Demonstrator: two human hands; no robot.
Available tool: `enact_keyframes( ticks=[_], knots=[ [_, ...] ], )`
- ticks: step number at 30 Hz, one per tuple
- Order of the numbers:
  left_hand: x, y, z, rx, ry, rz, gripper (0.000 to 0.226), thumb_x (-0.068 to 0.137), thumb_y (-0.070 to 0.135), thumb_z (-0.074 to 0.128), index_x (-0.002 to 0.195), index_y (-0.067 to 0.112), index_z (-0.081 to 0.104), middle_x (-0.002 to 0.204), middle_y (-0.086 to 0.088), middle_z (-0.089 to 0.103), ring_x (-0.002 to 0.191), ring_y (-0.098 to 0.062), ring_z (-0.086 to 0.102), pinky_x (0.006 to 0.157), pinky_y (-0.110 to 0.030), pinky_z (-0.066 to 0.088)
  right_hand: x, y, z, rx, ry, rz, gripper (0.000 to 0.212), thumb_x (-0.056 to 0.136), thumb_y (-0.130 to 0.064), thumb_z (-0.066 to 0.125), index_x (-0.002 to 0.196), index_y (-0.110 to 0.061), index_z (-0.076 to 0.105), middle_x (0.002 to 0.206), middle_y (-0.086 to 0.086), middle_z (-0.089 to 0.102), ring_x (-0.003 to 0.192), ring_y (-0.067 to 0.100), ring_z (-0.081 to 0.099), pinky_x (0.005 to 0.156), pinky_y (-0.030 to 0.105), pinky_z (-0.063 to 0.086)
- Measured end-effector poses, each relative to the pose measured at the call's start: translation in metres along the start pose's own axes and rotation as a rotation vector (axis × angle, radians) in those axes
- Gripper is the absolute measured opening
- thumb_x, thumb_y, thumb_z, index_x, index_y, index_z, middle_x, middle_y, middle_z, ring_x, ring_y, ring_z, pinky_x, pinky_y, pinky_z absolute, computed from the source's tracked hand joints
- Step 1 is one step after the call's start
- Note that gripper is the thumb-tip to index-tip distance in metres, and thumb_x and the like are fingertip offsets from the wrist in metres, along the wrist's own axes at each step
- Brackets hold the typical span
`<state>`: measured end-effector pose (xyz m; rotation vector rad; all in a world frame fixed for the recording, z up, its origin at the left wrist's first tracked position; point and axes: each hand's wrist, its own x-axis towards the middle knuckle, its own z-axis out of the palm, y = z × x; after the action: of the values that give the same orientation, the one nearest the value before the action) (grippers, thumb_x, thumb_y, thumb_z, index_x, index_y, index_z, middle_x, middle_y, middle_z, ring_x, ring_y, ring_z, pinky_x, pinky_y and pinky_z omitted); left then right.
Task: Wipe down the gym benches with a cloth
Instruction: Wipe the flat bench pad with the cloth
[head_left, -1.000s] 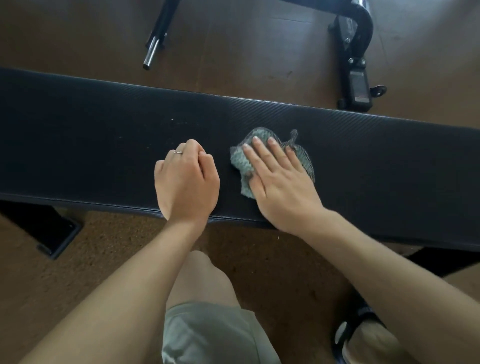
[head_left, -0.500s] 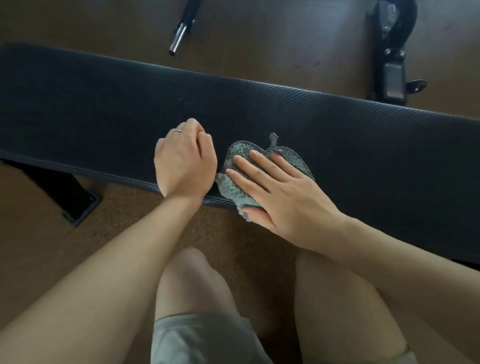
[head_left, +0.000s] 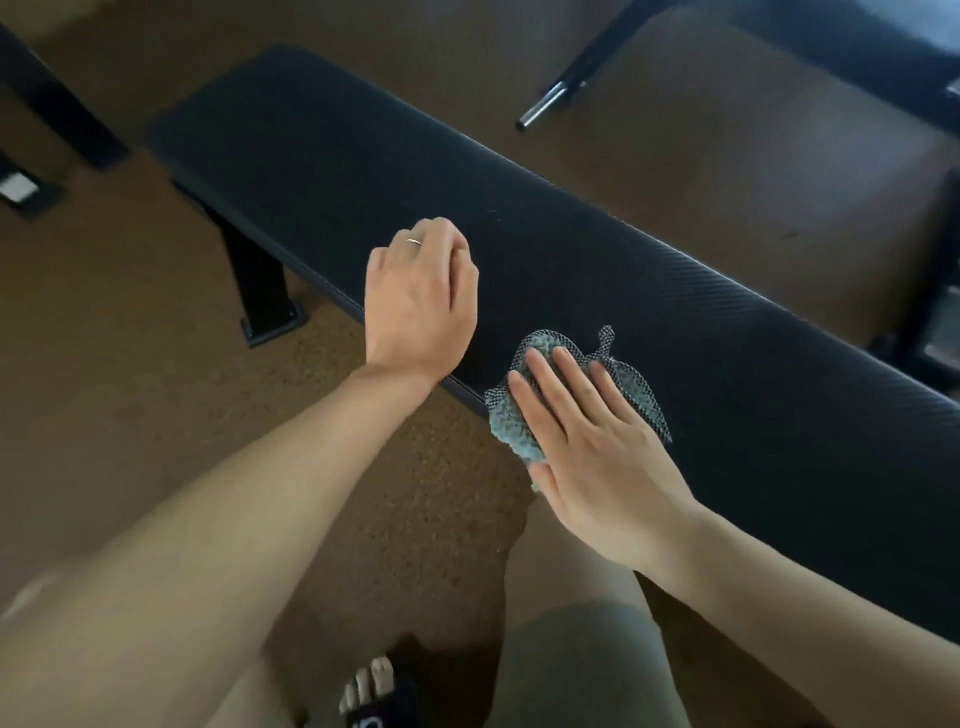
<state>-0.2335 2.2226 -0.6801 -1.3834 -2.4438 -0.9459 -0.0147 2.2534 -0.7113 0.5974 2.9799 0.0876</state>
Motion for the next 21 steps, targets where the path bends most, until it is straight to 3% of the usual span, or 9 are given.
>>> enact_keyframes(
  ticks=[3, 5, 7, 9, 11, 15, 21],
  knots=[
    [-0.006, -0.027, -0.030, 0.173, -0.105, -0.044, 0.033, 0.103, 0.029, 0.043, 0.129, 0.012, 0.052, 0.130, -0.010, 0.055, 0.118, -0.028, 0.053, 0.103, -0.044, 0.038, 0.005, -0.001, 0.005, -0.009, 0.021, -0.010, 0.069, 0.104, -0.043, 0.035, 0.163, -0.011, 0.019, 0.169, 0.015, 0.018, 0.157, 0.035, 0.014, 0.127, 0.052, 0.015],
    [-0.010, -0.051, -0.042, 0.256, -0.272, -0.059, 0.052, 0.106, 0.035, 0.039, 0.153, 0.012, 0.034, 0.156, -0.013, 0.037, 0.143, -0.033, 0.036, 0.119, -0.049, 0.025, 0.007, -0.001, 0.007, -0.023, 0.037, -0.011, 0.068, 0.105, -0.042, 0.032, 0.163, -0.010, 0.017, 0.170, 0.014, 0.016, 0.157, 0.035, 0.012, 0.127, 0.052, 0.014],
    [-0.009, -0.075, -0.042, 0.316, -0.424, -0.053, 0.061, 0.109, 0.042, 0.030, 0.162, 0.016, 0.018, 0.169, -0.010, 0.016, 0.156, -0.030, 0.014, 0.128, -0.048, 0.009, 0.015, -0.002, 0.006, -0.040, 0.021, -0.031, 0.072, 0.103, -0.046, 0.031, 0.164, -0.010, 0.015, 0.170, 0.015, 0.014, 0.158, 0.035, 0.010, 0.128, 0.052, 0.014],
    [-0.003, -0.096, -0.034, 0.337, -0.530, -0.055, 0.064, 0.108, 0.050, 0.021, 0.165, 0.021, 0.012, 0.173, -0.006, 0.004, 0.159, -0.026, 0.001, 0.129, -0.046, 0.000, 0.028, -0.005, 0.004, -0.040, 0.020, -0.050, 0.073, 0.103, -0.045, 0.036, 0.164, -0.011, 0.014, 0.170, 0.014, 0.014, 0.158, 0.034, 0.009, 0.128, 0.051, 0.012],
    [0.007, -0.111, -0.025, 0.332, -0.570, 0.008, 0.067, 0.106, 0.055, 0.015, 0.164, 0.021, 0.015, 0.172, -0.006, 0.006, 0.159, -0.025, 0.001, 0.129, -0.044, -0.002, 0.045, -0.010, 0.000, -0.025, 0.025, -0.055, 0.074, 0.103, -0.045, 0.036, 0.164, -0.011, 0.014, 0.171, 0.014, 0.013, 0.158, 0.034, 0.008, 0.128, 0.050, 0.008],
    [0.015, -0.130, -0.013, 0.211, -0.555, 0.063, 0.072, 0.101, 0.058, 0.012, 0.159, 0.018, 0.025, 0.169, -0.006, 0.013, 0.157, -0.025, 0.002, 0.128, -0.045, -0.003, 0.086, -0.025, -0.007, 0.018, 0.019, -0.074, 0.074, 0.103, -0.047, 0.029, 0.164, -0.011, 0.008, 0.171, 0.015, 0.007, 0.158, 0.034, 0.003, 0.128, 0.050, 0.005],
    [0.016, -0.136, -0.010, 0.140, -0.536, 0.076, 0.064, 0.104, 0.053, 0.015, 0.158, 0.020, 0.029, 0.168, -0.005, 0.015, 0.157, -0.024, 0.003, 0.128, -0.046, -0.001, 0.148, -0.051, -0.016, 0.103, 0.045, -0.050, 0.073, 0.105, -0.042, 0.037, 0.164, -0.007, 0.010, 0.171, 0.018, 0.008, 0.158, 0.036, 0.004, 0.128, 0.053, 0.008]
  ],
)
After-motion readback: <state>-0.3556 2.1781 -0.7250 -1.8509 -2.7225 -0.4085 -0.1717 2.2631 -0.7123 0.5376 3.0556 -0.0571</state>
